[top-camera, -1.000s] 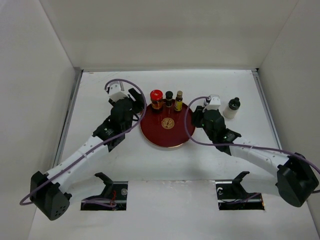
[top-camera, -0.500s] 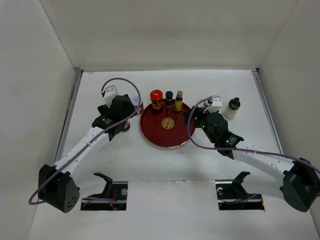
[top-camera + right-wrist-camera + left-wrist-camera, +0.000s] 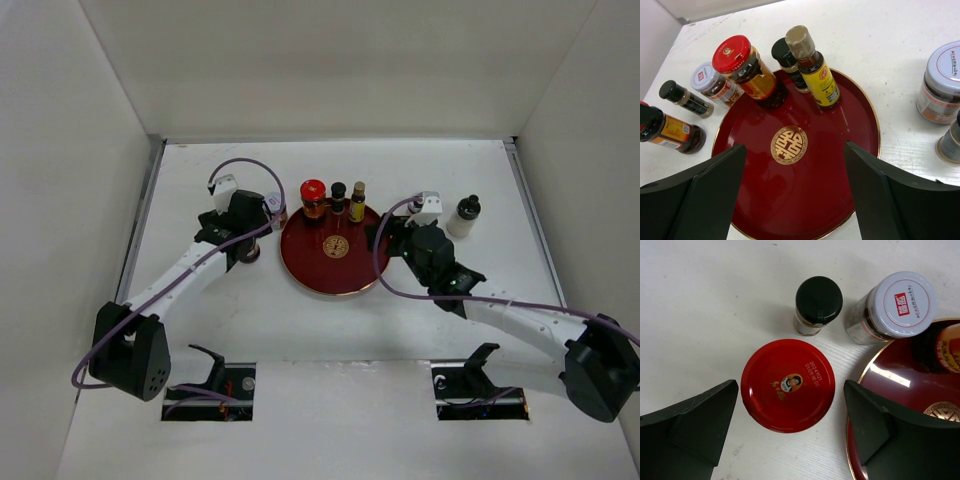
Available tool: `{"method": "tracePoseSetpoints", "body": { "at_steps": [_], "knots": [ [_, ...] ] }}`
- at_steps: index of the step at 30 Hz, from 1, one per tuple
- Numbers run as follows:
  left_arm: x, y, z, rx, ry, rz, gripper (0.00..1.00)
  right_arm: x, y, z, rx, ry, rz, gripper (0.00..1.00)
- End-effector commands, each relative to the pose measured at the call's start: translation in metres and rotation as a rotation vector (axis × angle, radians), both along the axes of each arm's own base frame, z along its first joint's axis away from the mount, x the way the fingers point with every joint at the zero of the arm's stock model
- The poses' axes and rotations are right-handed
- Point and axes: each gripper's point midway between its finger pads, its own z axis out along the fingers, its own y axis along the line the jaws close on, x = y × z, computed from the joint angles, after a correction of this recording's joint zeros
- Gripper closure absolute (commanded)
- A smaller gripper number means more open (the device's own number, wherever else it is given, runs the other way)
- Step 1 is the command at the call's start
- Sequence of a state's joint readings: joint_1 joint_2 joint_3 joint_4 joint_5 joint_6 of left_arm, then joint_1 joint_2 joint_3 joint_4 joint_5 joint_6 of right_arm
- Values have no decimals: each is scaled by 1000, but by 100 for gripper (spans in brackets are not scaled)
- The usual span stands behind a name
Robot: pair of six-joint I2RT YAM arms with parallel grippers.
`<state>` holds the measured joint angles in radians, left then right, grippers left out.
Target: Organize the condiment bottles
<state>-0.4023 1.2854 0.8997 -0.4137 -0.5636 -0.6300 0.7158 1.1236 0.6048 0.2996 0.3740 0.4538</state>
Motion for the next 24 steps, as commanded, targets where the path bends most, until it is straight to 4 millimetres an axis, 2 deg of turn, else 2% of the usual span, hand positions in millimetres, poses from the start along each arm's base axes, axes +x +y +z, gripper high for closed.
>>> {"method": "tracePoseSetpoints", "body": {
  "at_steps": [1,11,20,22,24],
  "knots": [
    [7,5,-5,11,-10,7,12,1,8,7,32,-24,13,15],
    [12,8,-12,2,-24,12,17,3,9,5,28,-21,15,14],
    [12,8,-12,-6,-52,10,52,2,8,7,33,-25,15,14],
    [9,7,-4,-9,-68,4,58,1,8,7,33,-25,15,14],
    [5,10,14,-14,-114,7,61,1,8,8,36,-29,15,14]
  ]
}}
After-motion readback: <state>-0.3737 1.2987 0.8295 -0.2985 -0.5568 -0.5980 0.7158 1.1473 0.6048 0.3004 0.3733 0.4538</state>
